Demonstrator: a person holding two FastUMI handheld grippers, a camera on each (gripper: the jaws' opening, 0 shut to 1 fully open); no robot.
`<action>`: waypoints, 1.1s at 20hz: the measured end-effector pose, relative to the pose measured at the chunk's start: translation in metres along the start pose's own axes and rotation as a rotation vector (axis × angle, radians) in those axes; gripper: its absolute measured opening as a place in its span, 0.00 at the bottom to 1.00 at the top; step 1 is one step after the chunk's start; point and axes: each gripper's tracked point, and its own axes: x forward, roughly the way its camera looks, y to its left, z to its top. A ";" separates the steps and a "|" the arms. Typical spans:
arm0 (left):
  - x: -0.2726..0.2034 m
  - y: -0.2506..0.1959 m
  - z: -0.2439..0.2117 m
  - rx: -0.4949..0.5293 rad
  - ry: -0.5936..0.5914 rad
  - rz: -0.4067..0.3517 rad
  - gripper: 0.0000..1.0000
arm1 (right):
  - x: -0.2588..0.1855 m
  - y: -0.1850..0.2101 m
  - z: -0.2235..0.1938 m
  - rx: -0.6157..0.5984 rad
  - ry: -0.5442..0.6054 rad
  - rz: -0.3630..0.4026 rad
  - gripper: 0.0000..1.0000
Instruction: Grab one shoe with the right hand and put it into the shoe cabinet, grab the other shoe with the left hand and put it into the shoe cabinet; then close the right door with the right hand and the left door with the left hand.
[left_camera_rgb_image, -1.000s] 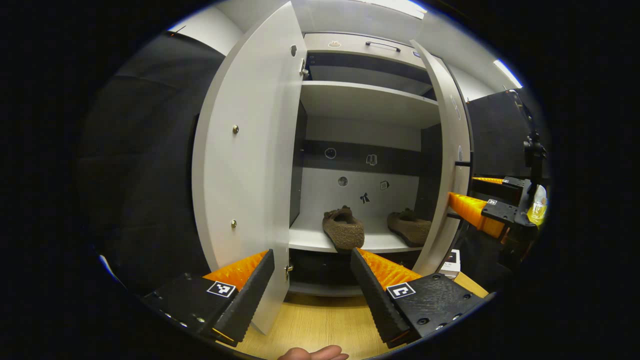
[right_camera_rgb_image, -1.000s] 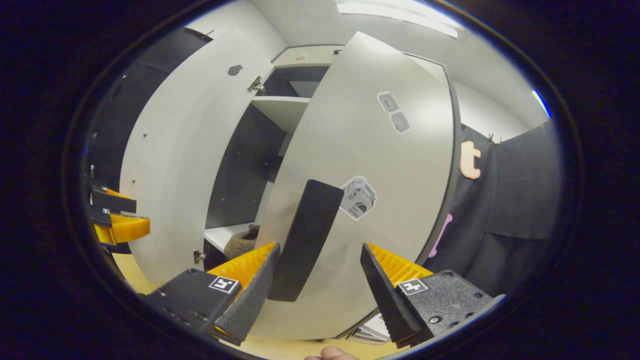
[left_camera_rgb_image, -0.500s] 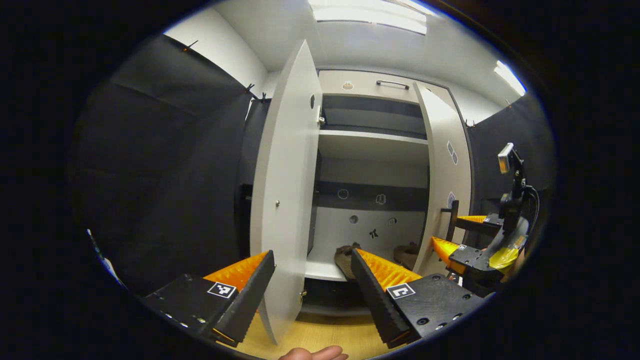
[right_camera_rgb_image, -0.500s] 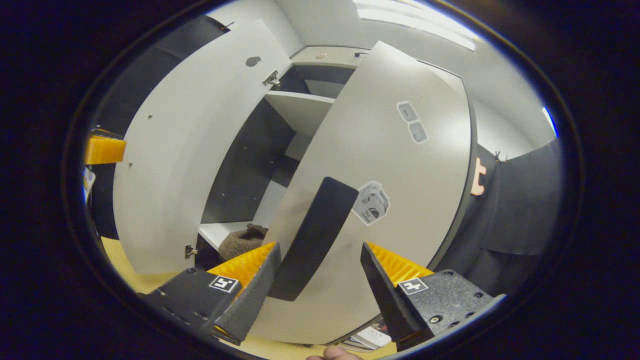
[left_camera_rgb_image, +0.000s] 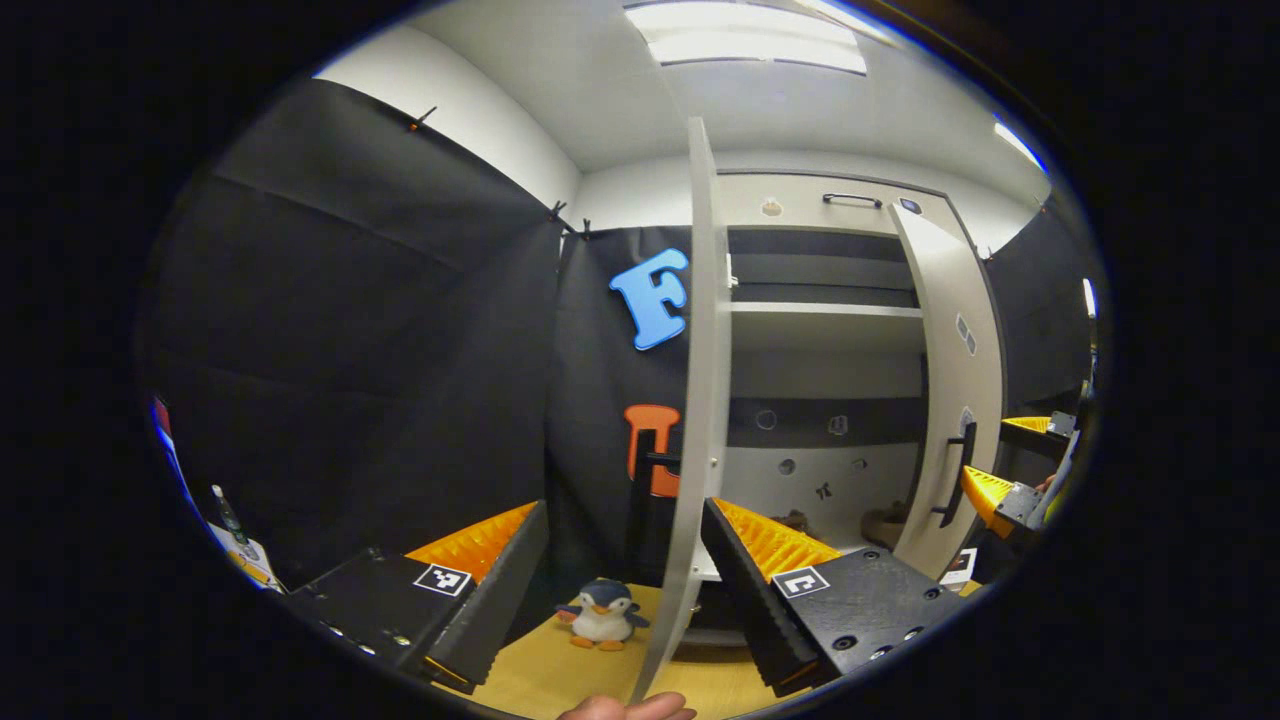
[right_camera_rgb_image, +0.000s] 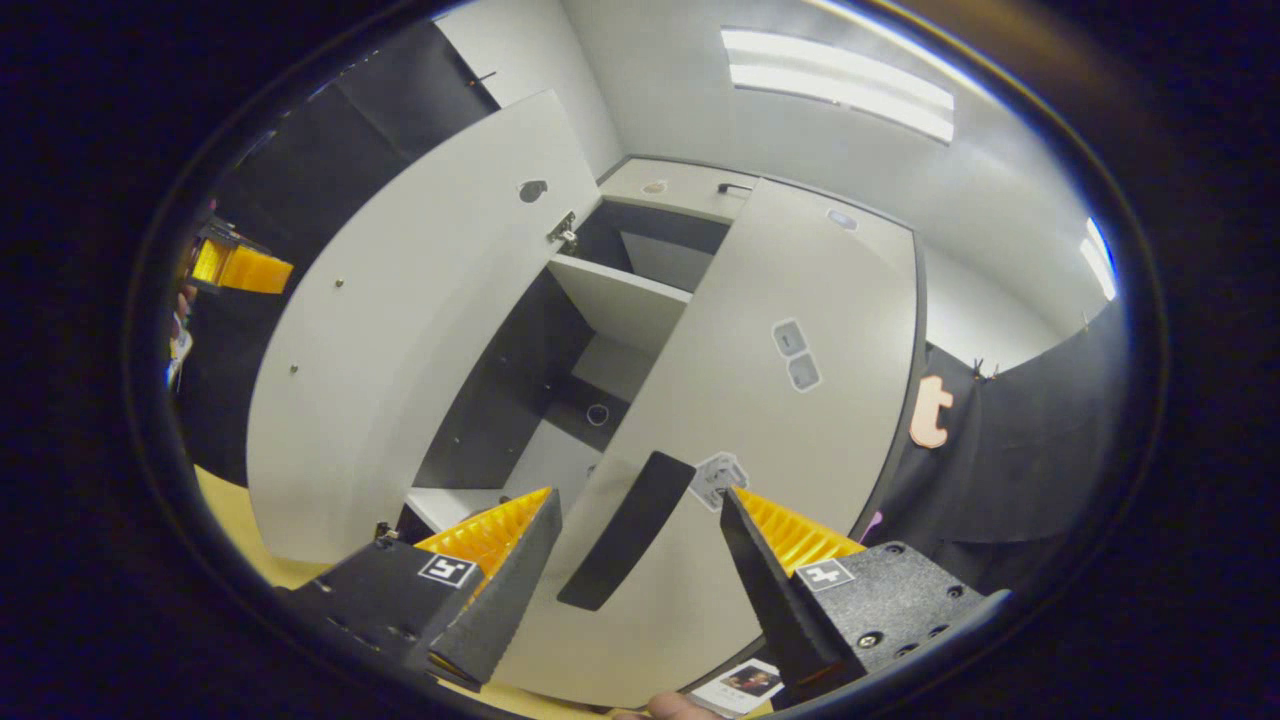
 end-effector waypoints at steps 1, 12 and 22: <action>0.001 0.012 0.003 0.022 -0.013 0.043 0.93 | -0.001 0.001 -0.001 0.008 0.009 0.001 1.00; 0.031 0.006 -0.044 0.100 0.100 -0.037 0.90 | -0.026 0.014 -0.025 -0.017 0.098 0.018 1.00; 0.029 -0.017 -0.049 0.041 0.113 -0.103 0.89 | -0.032 0.030 -0.038 -0.032 0.144 0.061 1.00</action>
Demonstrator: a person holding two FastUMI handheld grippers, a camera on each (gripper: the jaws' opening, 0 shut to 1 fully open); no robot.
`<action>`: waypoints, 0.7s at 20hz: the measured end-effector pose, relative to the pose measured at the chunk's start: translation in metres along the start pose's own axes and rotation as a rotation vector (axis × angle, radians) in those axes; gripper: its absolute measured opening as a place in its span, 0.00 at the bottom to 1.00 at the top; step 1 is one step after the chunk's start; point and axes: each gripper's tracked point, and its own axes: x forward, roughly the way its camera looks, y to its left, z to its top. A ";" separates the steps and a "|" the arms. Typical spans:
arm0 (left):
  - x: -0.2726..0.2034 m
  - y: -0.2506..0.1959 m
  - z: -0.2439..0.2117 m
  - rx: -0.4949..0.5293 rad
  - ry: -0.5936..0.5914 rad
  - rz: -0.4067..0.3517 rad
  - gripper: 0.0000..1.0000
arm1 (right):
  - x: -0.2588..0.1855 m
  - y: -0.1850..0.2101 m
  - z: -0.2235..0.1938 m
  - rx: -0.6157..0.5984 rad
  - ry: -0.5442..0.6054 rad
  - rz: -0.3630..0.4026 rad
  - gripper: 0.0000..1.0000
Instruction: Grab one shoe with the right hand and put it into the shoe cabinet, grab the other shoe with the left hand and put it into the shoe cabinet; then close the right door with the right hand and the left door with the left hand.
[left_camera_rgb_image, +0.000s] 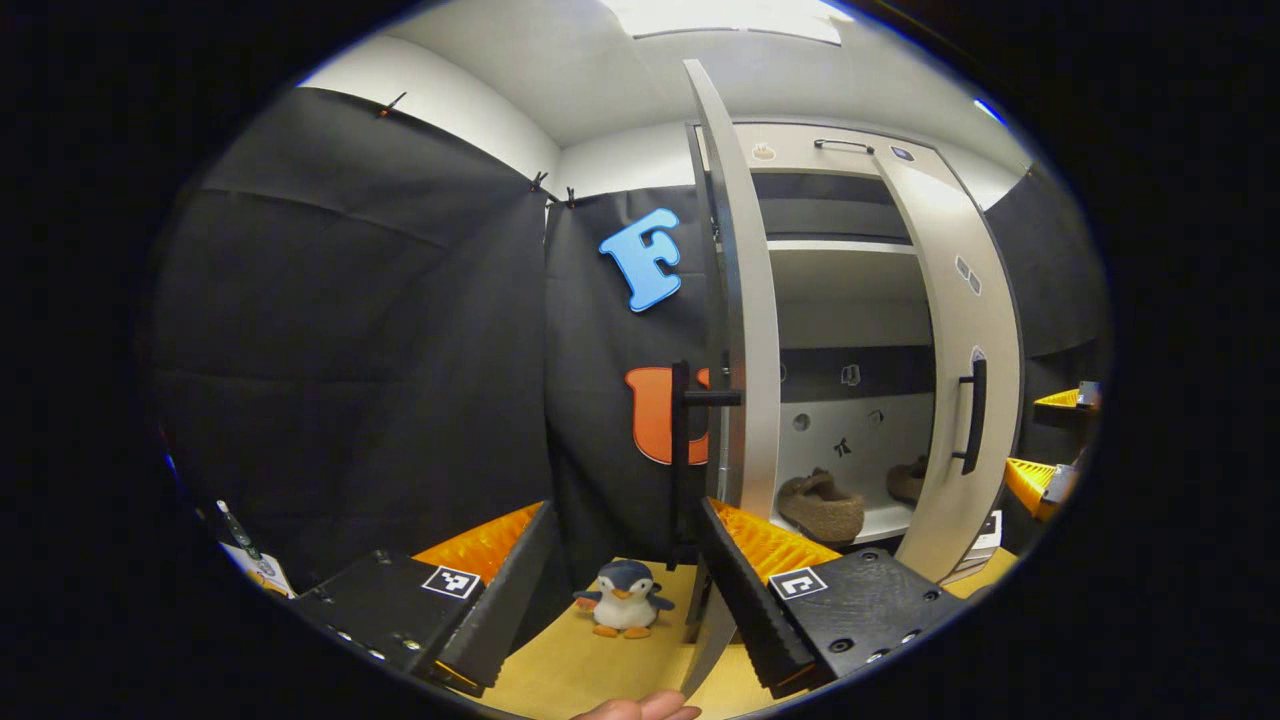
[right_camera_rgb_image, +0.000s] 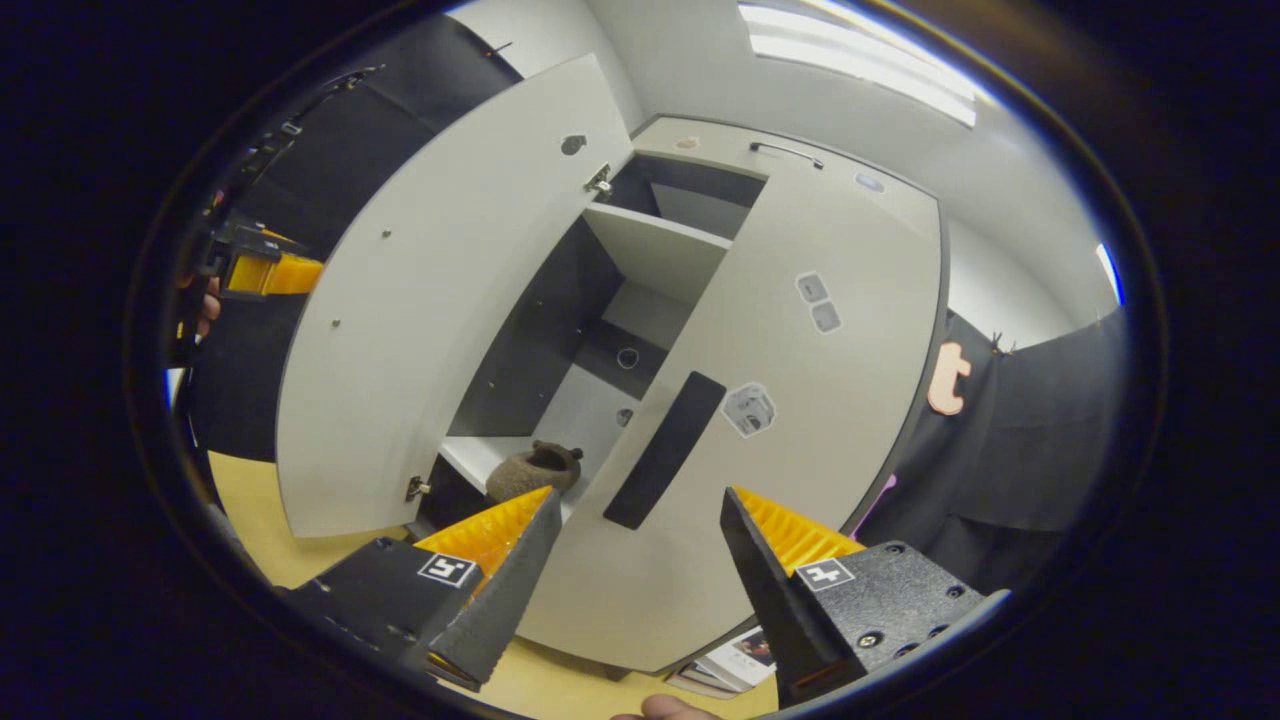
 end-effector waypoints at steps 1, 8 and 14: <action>-0.001 -0.010 -0.001 -0.011 0.004 -0.029 0.89 | -0.001 0.001 -0.001 -0.002 0.001 0.006 1.00; -0.002 -0.039 -0.001 -0.032 -0.015 -0.082 0.92 | -0.003 -0.002 -0.005 -0.011 0.006 0.005 1.00; -0.003 -0.049 -0.002 -0.087 -0.005 -0.101 0.92 | -0.007 -0.009 -0.019 -0.014 0.040 0.000 1.00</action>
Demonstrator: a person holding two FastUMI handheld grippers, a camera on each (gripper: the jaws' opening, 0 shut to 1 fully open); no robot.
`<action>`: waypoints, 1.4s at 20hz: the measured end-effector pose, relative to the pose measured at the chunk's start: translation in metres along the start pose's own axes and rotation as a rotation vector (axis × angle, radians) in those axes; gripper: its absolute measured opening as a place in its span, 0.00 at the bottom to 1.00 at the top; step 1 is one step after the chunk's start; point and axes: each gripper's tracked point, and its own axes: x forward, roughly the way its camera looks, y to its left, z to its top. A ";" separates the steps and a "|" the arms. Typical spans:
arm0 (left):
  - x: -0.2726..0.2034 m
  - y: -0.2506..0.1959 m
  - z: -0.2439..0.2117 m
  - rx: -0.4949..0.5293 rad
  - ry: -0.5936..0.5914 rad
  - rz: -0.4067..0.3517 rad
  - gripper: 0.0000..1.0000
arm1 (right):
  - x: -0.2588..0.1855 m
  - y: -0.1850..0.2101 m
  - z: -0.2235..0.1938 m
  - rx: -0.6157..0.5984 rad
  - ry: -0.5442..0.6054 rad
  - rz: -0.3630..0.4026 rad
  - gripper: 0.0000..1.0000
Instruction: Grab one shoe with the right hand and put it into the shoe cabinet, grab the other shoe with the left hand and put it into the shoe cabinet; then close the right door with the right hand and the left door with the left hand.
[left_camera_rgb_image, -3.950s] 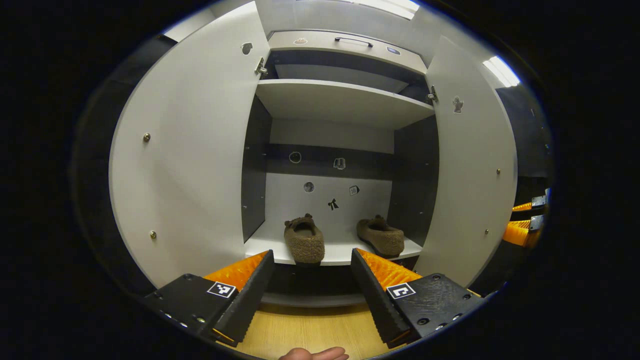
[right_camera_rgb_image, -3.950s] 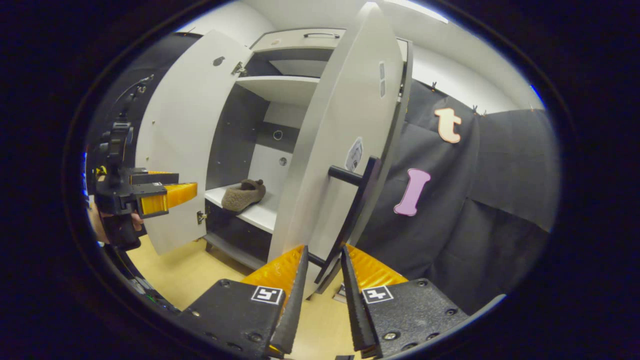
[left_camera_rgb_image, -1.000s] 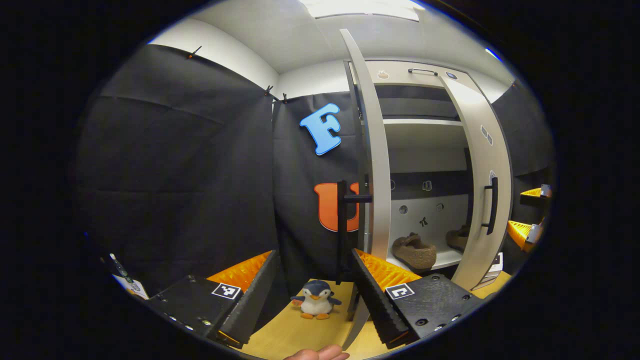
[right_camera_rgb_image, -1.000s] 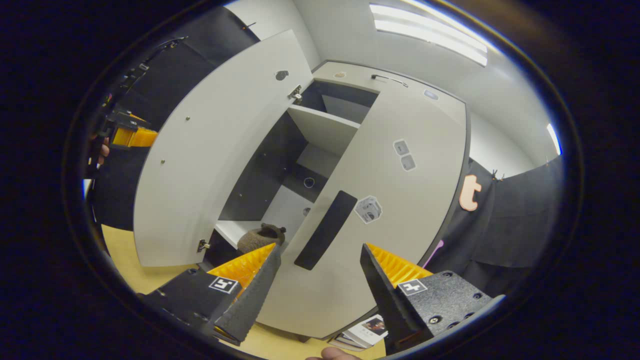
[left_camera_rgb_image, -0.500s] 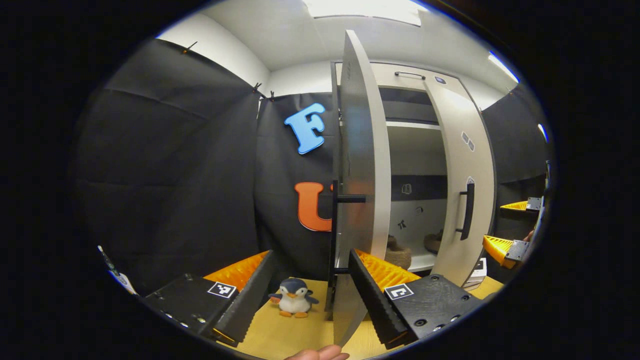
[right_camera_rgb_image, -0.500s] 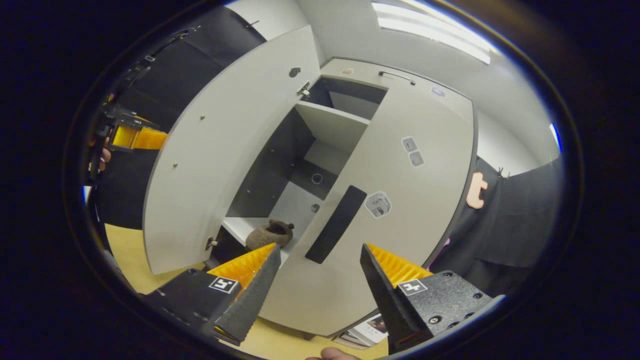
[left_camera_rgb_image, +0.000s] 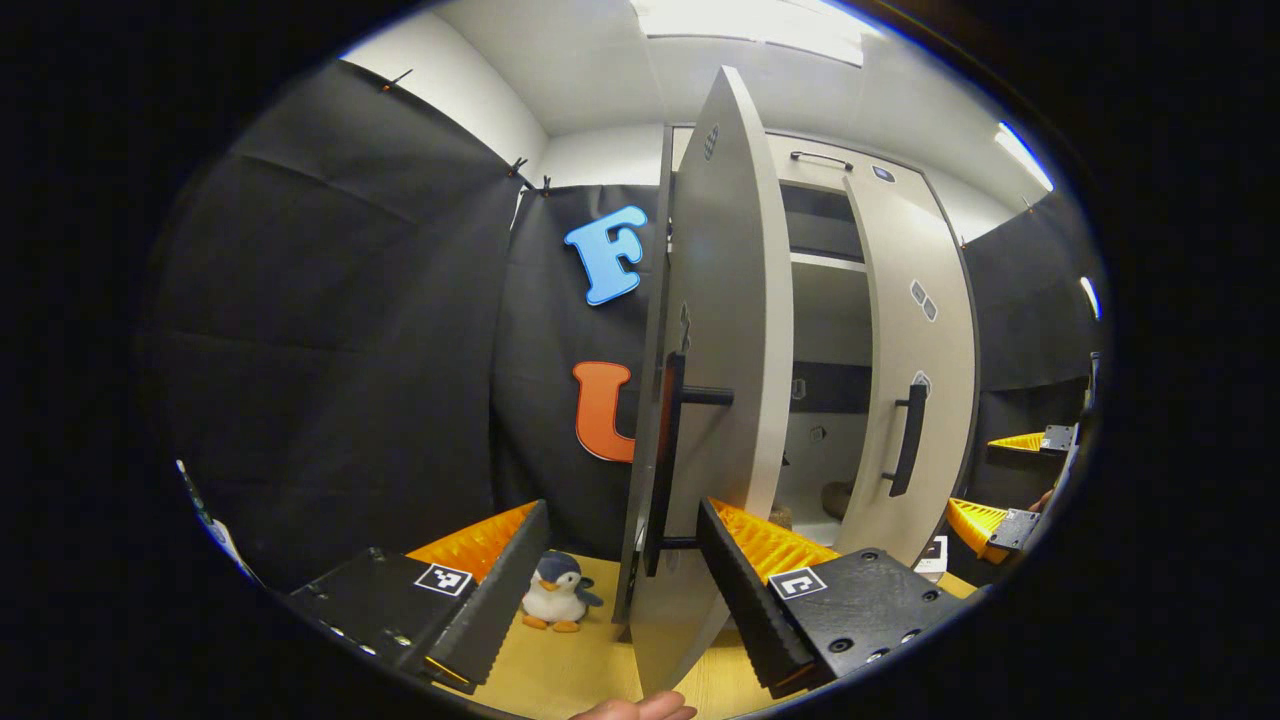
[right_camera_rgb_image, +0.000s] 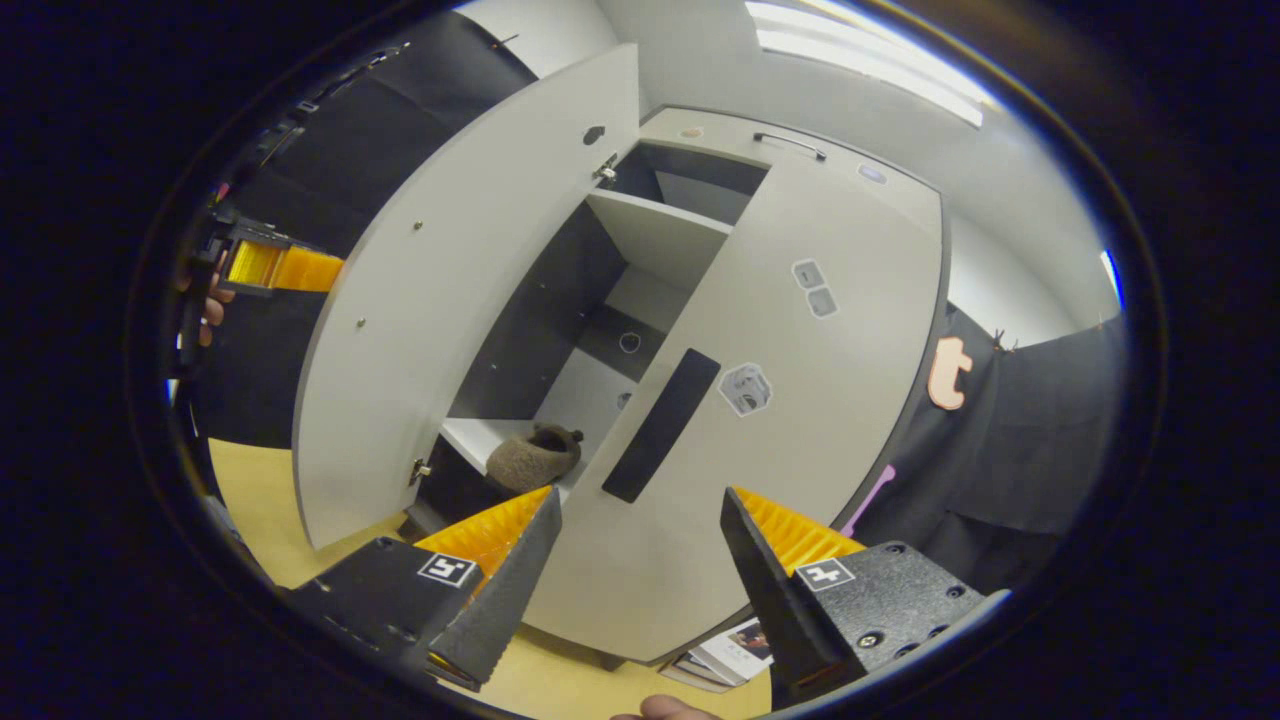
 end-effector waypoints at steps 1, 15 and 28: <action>0.001 -0.004 -0.002 -0.003 0.001 -0.008 0.92 | 0.000 -0.002 -0.001 0.001 0.003 -0.002 1.00; 0.053 -0.083 -0.028 0.006 0.091 -0.282 0.92 | -0.022 -0.037 -0.031 0.000 0.064 -0.091 1.00; 0.063 -0.140 -0.048 0.094 0.151 -0.411 0.93 | -0.032 -0.057 -0.048 0.042 0.118 -0.129 1.00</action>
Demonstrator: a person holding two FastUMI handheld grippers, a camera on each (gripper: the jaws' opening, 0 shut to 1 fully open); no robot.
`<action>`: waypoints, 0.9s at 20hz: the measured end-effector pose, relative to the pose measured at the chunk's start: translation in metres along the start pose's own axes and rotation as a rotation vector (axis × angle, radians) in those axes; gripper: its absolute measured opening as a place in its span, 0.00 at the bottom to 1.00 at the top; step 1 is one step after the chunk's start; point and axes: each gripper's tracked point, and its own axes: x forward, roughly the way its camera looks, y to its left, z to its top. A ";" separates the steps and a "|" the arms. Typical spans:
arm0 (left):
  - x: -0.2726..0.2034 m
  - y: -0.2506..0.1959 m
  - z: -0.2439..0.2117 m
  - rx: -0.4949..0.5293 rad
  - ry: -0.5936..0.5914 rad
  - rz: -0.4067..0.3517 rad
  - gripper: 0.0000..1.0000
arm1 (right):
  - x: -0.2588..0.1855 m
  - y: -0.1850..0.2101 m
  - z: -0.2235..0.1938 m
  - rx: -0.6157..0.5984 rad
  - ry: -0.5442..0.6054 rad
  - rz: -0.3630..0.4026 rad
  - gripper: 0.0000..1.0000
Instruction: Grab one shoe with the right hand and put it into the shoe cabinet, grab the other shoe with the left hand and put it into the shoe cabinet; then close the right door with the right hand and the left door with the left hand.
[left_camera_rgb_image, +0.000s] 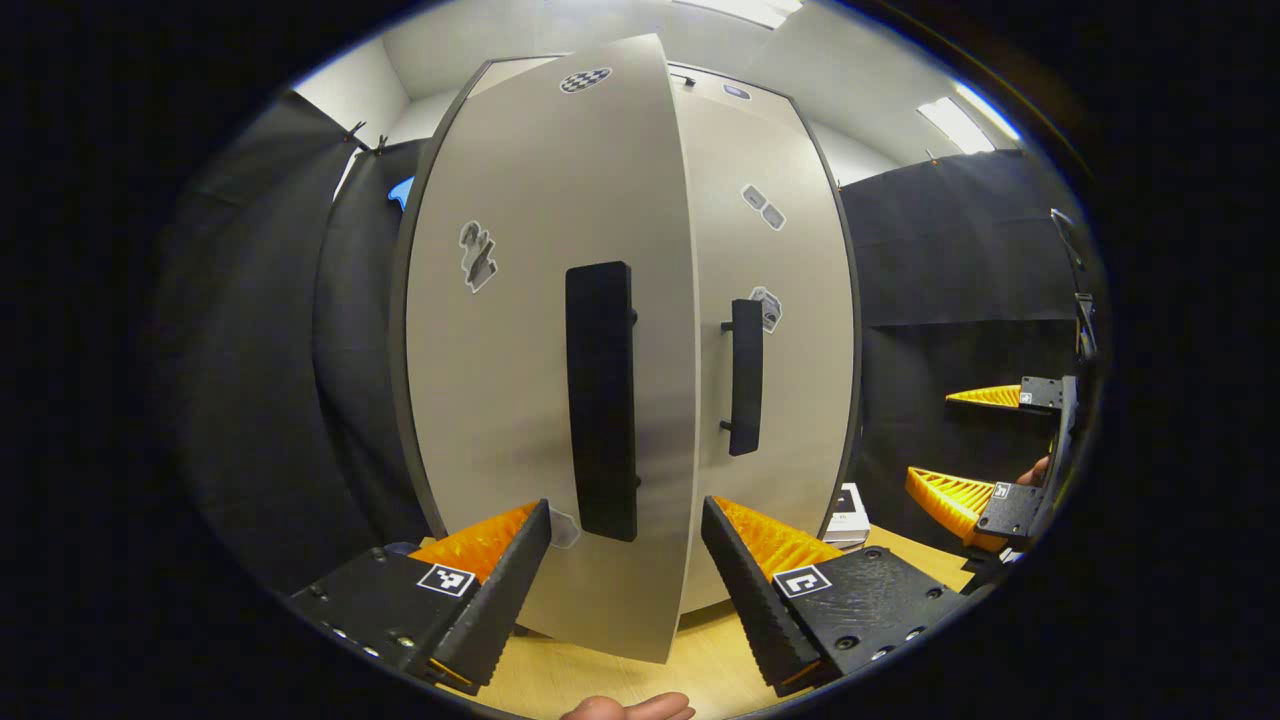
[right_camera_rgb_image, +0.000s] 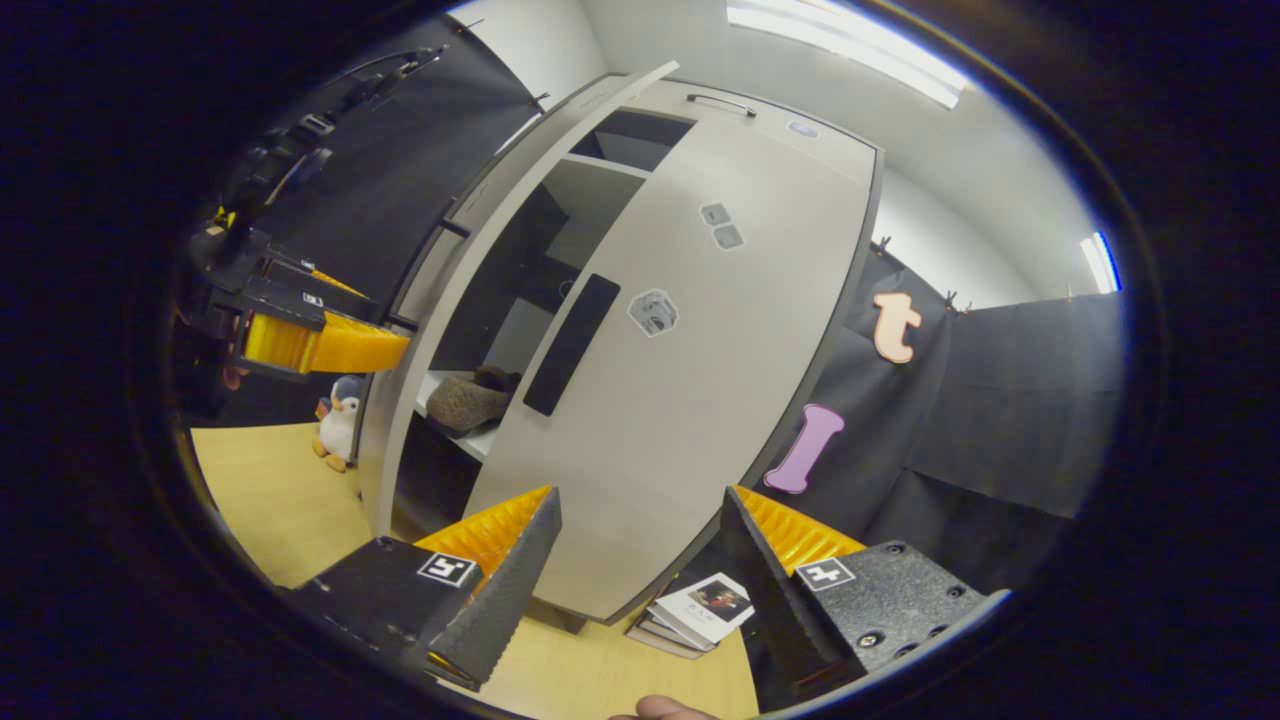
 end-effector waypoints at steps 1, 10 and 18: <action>0.001 -0.002 0.001 -0.006 -0.003 -0.002 0.93 | -0.001 -0.001 0.000 0.003 0.001 -0.002 1.00; -0.003 -0.007 -0.001 0.018 0.002 0.007 0.93 | -0.007 -0.009 -0.011 0.043 0.025 -0.007 1.00; -0.015 -0.009 -0.001 0.009 0.005 0.031 0.92 | -0.008 -0.004 -0.005 0.121 0.022 0.009 1.00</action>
